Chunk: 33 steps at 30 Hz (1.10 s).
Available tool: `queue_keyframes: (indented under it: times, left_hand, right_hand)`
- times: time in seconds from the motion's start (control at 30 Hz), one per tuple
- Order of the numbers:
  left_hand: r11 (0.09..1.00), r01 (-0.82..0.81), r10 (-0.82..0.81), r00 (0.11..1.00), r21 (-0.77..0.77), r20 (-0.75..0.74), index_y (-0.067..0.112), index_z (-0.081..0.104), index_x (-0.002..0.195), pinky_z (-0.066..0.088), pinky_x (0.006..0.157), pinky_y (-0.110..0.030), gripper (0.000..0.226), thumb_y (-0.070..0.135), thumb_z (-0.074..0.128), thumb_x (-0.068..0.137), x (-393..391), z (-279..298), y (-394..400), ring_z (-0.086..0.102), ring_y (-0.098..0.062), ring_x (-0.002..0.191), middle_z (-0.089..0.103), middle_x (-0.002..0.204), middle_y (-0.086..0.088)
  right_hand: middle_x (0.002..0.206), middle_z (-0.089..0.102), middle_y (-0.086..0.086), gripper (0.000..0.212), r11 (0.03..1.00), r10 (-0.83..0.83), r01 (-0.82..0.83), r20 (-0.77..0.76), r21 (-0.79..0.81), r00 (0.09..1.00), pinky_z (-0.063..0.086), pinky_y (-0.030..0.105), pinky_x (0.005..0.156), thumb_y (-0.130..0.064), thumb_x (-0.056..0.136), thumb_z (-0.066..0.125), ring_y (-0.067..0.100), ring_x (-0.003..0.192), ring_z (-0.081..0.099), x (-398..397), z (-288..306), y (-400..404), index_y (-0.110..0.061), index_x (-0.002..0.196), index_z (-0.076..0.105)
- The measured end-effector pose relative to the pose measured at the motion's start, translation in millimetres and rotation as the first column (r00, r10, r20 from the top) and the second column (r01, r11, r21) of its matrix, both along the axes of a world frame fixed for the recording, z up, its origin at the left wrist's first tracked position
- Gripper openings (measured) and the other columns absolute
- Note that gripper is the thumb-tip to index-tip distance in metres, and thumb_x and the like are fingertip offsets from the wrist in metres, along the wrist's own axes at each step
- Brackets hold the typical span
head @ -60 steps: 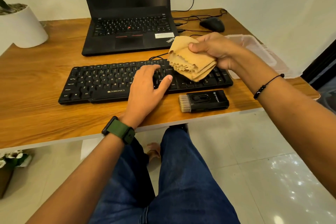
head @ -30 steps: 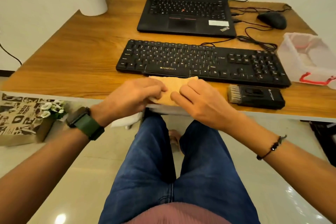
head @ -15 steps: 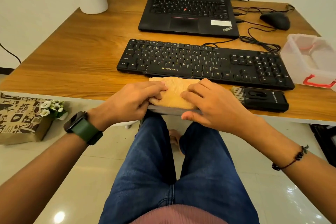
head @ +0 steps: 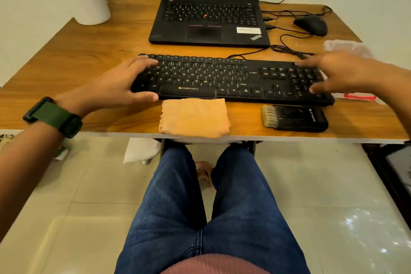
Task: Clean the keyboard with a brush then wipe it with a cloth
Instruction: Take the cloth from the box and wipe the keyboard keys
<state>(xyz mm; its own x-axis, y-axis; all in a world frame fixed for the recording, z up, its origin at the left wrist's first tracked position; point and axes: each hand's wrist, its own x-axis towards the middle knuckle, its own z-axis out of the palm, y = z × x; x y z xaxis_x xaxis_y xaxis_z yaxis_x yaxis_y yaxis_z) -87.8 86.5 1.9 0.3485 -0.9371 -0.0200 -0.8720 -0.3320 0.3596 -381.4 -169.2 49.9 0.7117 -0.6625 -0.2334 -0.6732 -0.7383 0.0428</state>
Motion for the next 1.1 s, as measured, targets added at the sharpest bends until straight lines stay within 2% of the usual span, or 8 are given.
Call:
queue_keyframes:
  times: [0.1,0.17,0.27,0.4,0.63,0.8,1.1]
  left_hand:
    - [0.992,0.033,-0.037,0.999,0.122,0.034,0.034,0.019,0.145,0.030,0.106,-0.038,0.078,0.036,0.063,0.081,9.9,-2.0,-3.2,0.028,-0.024,0.136,0.020,0.154,-0.001]
    - [0.984,0.054,-0.068,0.995,0.169,0.075,0.036,0.018,0.145,0.027,0.109,-0.039,0.076,0.036,0.062,0.083,12.3,-3.9,-4.5,0.025,-0.023,0.138,0.017,0.155,0.003]
    - [0.989,0.050,-0.065,0.992,0.140,0.107,0.035,0.025,0.143,0.026,0.109,-0.039,0.070,0.033,0.062,0.084,13.5,-5.9,-5.6,0.027,-0.023,0.138,0.019,0.155,0.004]
    - [0.996,0.046,-0.056,0.990,0.081,0.130,0.029,0.033,0.141,0.024,0.110,-0.035,0.063,0.026,0.062,0.085,13.9,-8.3,-5.4,0.028,-0.022,0.139,0.024,0.153,0.001]
    - [0.998,0.022,-0.028,0.992,0.056,0.122,0.026,0.033,0.141,0.023,0.111,-0.037,0.062,0.024,0.061,0.086,20.8,-10.1,-13.0,0.026,-0.022,0.140,0.025,0.153,-0.001]
    - [0.997,0.007,-0.016,0.992,0.072,0.123,0.026,0.034,0.141,0.025,0.110,-0.040,0.062,0.025,0.062,0.086,36.0,-9.5,-25.2,0.028,-0.025,0.139,0.027,0.153,-0.002]
    - [0.997,-0.031,0.022,0.994,0.076,0.110,0.027,0.032,0.142,0.024,0.111,-0.044,0.061,0.024,0.060,0.087,52.6,-8.3,-41.9,0.027,-0.027,0.139,0.026,0.153,-0.001]
  right_hand:
    - [0.142,0.044,0.010,0.077,1.000,0.005,-0.001,-0.143,0.030,0.990,0.036,0.039,0.105,-0.015,0.081,0.069,0.027,0.128,0.042,-9.6,-1.6,-6.9,-0.022,0.145,0.027]
    - [0.145,0.040,0.008,0.081,0.999,0.019,-0.010,-0.179,0.052,0.984,0.036,0.038,0.106,-0.015,0.080,0.069,0.026,0.131,0.040,-12.3,-5.3,-8.3,-0.023,0.146,0.023]
    - [0.150,0.031,0.006,0.083,0.999,0.039,-0.034,-0.188,0.031,0.981,0.032,0.037,0.109,-0.015,0.081,0.069,0.025,0.135,0.034,-12.2,-13.7,-9.6,-0.021,0.147,0.020]
    - [0.152,0.026,0.008,0.084,0.994,0.066,-0.082,-0.201,-0.074,0.977,0.031,0.034,0.109,-0.020,0.082,0.068,0.026,0.137,0.029,-8.4,-21.7,-8.9,-0.019,0.148,0.016]
    - [0.153,0.025,0.009,0.078,0.988,0.096,-0.113,-0.161,-0.101,0.982,0.032,0.034,0.108,-0.015,0.084,0.065,0.026,0.138,0.029,3.2,-25.6,-18.1,-0.016,0.147,0.019]
    - [0.153,0.024,0.010,0.078,0.989,0.086,-0.104,-0.161,-0.107,0.983,0.027,0.034,0.111,-0.015,0.084,0.065,0.027,0.139,0.026,19.2,-23.6,-29.4,-0.016,0.147,0.019]
    - [0.150,0.031,0.012,0.078,0.989,0.080,-0.099,-0.163,-0.113,0.983,0.032,0.036,0.107,-0.014,0.083,0.066,0.028,0.135,0.032,46.7,-19.9,-44.6,-0.014,0.147,0.021]
